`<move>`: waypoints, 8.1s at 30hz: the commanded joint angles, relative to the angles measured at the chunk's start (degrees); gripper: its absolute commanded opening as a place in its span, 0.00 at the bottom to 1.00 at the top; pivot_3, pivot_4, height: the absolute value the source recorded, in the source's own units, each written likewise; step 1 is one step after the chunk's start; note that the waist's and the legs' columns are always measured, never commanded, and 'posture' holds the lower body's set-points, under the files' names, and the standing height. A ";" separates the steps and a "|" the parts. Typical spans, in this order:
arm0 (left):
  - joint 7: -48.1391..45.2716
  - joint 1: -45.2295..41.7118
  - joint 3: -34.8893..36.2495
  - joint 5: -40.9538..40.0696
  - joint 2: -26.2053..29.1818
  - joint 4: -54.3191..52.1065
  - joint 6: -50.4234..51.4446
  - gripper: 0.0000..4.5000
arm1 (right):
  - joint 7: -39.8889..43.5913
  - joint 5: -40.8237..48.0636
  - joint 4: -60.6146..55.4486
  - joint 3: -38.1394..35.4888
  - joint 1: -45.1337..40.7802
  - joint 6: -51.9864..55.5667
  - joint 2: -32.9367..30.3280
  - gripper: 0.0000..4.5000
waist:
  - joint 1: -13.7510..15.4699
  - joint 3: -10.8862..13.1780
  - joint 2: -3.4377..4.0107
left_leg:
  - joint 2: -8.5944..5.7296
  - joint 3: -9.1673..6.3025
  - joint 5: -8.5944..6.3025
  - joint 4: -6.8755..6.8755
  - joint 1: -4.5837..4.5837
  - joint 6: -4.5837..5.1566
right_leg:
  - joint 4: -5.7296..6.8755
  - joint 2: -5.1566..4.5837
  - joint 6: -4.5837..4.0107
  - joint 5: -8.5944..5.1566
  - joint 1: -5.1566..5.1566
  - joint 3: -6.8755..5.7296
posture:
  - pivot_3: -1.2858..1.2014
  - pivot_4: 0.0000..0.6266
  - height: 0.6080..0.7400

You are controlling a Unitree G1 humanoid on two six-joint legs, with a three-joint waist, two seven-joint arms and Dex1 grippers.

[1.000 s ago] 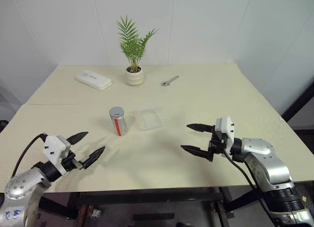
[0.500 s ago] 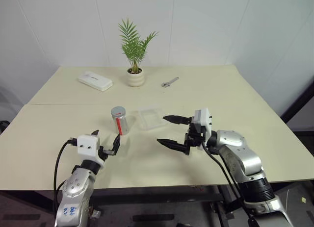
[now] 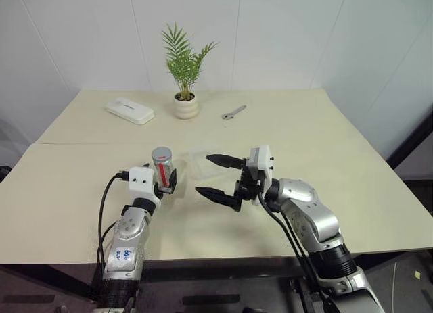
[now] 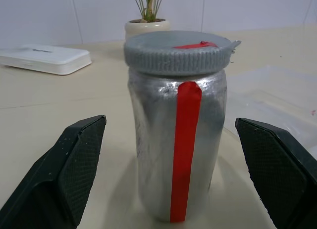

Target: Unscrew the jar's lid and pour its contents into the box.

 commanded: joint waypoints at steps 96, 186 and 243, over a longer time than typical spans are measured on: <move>-56.08 3.97 0.83 -33.12 26.56 -21.28 18.99 0.42 | 21.34 2.78 14.35 0.71 -24.87 8.60 1.17 1.00 | -0.23 0.02 0.03 | 1.12 0.22 -0.23 -0.64 -0.07 -0.35 | 0.91 1.20 -0.46 -0.30 -1.09 0.22 | 0.52 0.24 1.00; -45.83 8.98 2.96 -37.06 11.34 -23.21 9.73 0.42 | 9.56 1.25 18.02 -1.91 -28.03 10.51 2.47 1.00 | -0.20 0.03 0.04 | 1.13 0.41 -0.26 0.06 -0.07 -0.38 | 1.26 1.32 -0.62 -0.34 -1.06 0.62 | 0.52 0.24 1.00; -46.41 9.23 3.56 -36.76 11.91 -22.52 8.25 0.42 | 15.12 7.36 14.35 -1.28 -26.58 19.87 -0.75 0.80 | -0.28 0.03 0.04 | 1.13 0.94 -0.39 0.05 -0.08 -0.33 | 0.80 1.35 -0.76 -0.42 -1.09 1.18 | 0.52 0.24 1.00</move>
